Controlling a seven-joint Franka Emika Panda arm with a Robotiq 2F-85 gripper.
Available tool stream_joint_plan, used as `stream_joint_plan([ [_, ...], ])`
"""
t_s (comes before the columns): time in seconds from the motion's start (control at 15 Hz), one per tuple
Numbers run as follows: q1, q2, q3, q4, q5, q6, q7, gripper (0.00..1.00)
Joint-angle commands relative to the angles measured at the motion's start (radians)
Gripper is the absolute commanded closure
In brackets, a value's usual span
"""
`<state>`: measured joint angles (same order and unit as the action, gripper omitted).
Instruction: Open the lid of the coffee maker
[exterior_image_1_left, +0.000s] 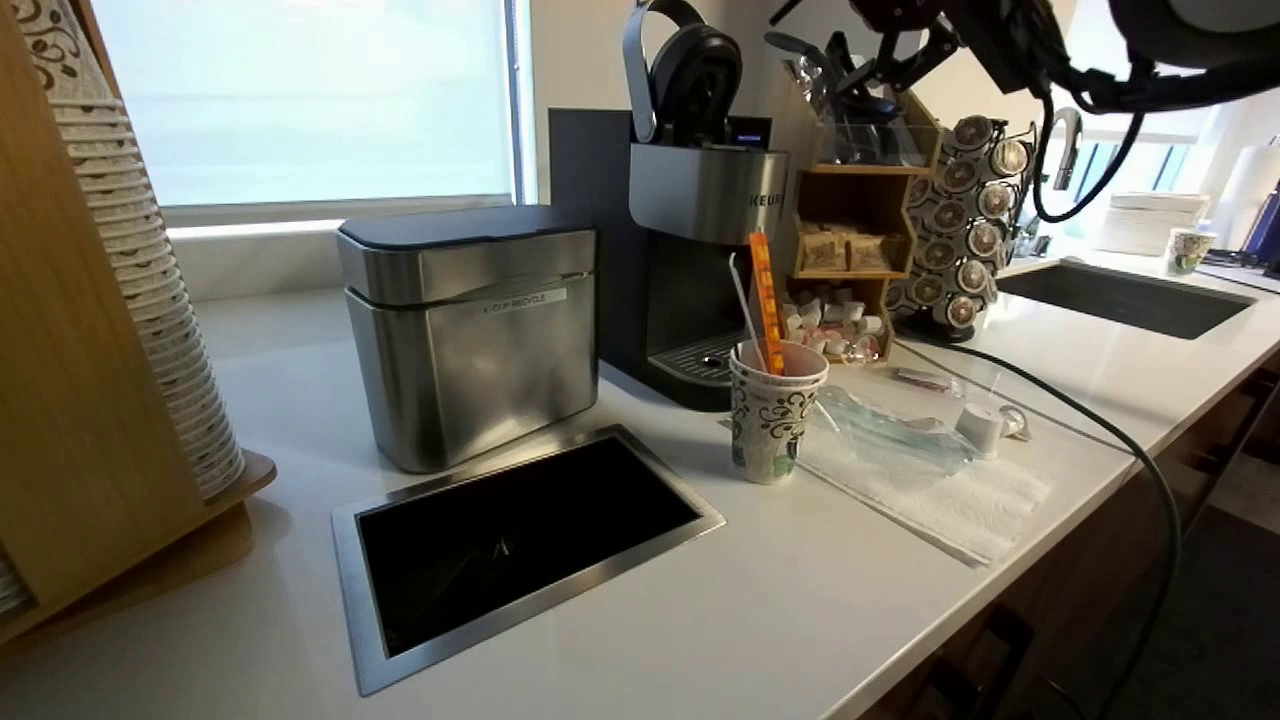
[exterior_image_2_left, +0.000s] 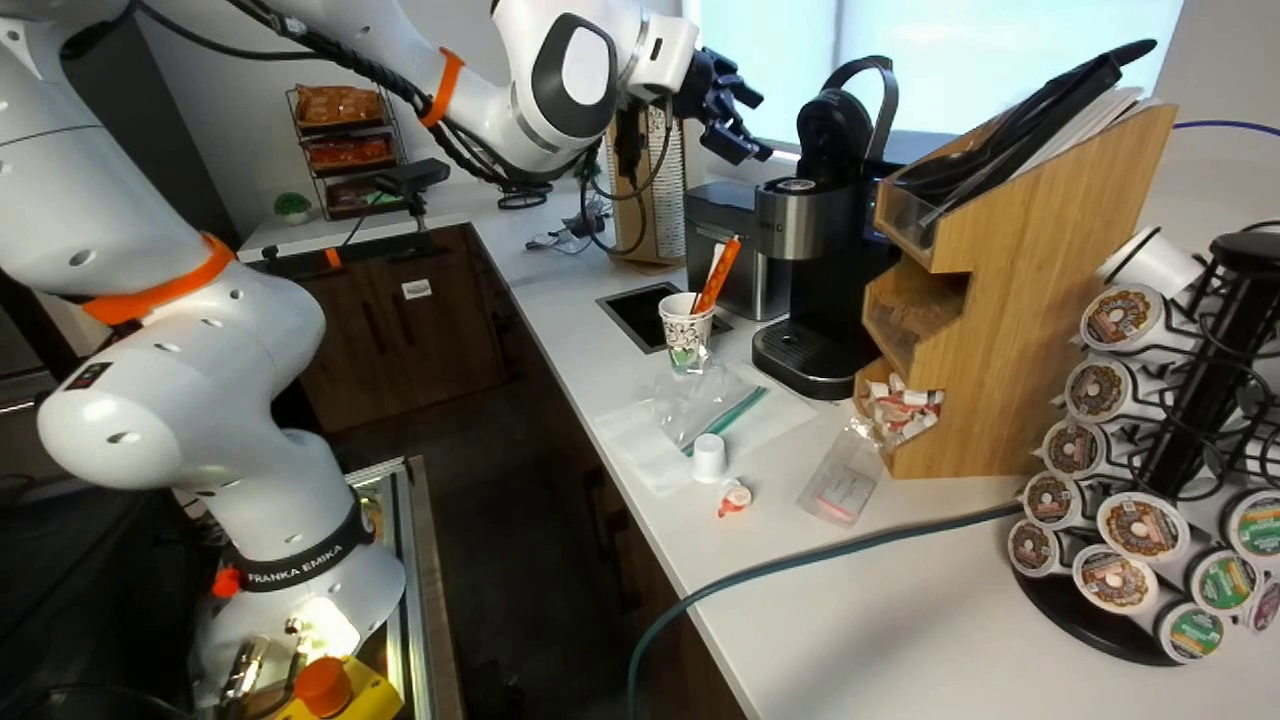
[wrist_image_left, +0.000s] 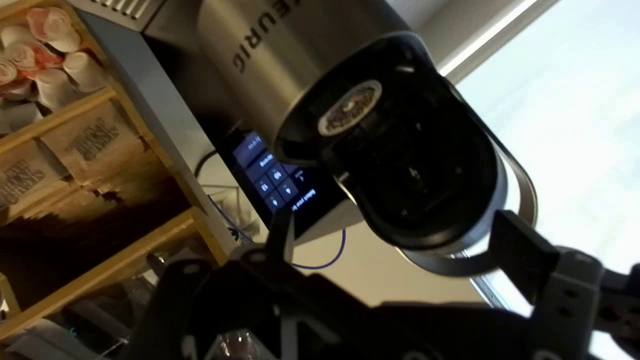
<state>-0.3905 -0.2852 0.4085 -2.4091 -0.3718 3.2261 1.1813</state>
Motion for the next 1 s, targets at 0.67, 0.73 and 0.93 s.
stream_joint_plan([
  [0.67,0.401,-0.101,-0.362,0.092,0.251,-0.574,-0.764,0.0],
  [0.73,0.405,-0.107,-0.365,0.094,0.252,-0.582,-0.775,0.0],
  [0.93,0.408,-0.104,-0.365,0.093,0.252,-0.583,-0.781,0.0],
])
